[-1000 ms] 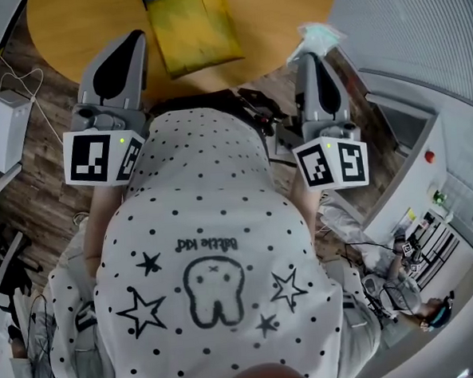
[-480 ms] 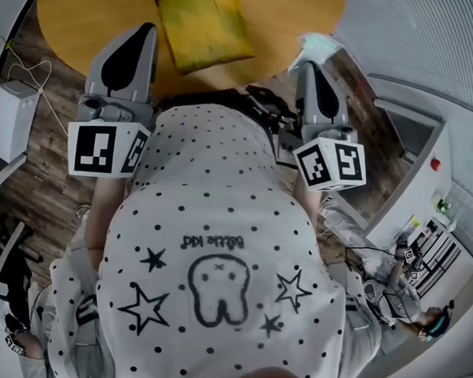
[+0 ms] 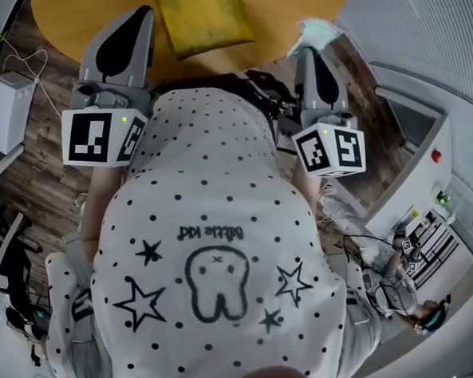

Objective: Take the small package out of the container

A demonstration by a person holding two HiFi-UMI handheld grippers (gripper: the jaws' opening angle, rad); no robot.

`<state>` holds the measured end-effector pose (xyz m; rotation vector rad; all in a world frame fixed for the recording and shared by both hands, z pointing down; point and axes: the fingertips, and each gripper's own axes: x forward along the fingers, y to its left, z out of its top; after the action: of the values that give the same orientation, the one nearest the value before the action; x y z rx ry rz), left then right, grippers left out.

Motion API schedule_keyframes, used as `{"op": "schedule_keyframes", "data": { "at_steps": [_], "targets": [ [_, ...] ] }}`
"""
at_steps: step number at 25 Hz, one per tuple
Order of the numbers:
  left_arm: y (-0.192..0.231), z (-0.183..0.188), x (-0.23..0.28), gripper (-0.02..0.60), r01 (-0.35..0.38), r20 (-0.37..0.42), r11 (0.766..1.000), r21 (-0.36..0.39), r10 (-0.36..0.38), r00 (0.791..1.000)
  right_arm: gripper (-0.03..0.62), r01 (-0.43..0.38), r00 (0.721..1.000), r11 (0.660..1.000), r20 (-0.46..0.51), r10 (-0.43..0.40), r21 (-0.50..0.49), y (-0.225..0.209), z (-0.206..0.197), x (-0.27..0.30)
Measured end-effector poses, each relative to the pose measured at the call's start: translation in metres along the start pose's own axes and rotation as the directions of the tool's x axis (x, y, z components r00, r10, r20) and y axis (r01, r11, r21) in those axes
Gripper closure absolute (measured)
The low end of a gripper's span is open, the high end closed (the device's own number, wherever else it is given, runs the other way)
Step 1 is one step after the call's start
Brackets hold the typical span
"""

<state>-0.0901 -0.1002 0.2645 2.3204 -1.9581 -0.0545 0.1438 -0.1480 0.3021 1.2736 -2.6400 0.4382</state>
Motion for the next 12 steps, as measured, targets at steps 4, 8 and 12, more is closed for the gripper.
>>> {"op": "schedule_keyframes", "data": {
  "at_steps": [4, 8, 12],
  "targets": [
    [-0.001, 0.000, 0.000, 0.574, 0.003, 0.001, 1.000, 0.001, -0.003, 1.000, 0.591, -0.008, 1.000, 1.000, -0.013, 0.008, -0.004, 0.001, -0.006, 0.001],
    [-0.001, 0.000, 0.000, 0.574, 0.001, 0.001, 1.000, -0.003, -0.001, 1.000, 0.591, -0.023, 0.999, 1.000, -0.026, 0.023, -0.002, 0.006, -0.011, 0.003],
    [0.000, -0.002, 0.000, 0.574, -0.004, -0.004, 1.000, -0.006, 0.004, 1.000, 0.591, -0.030, 0.999, 1.000, -0.030, 0.030, -0.004, 0.007, -0.014, 0.003]
  ]
}}
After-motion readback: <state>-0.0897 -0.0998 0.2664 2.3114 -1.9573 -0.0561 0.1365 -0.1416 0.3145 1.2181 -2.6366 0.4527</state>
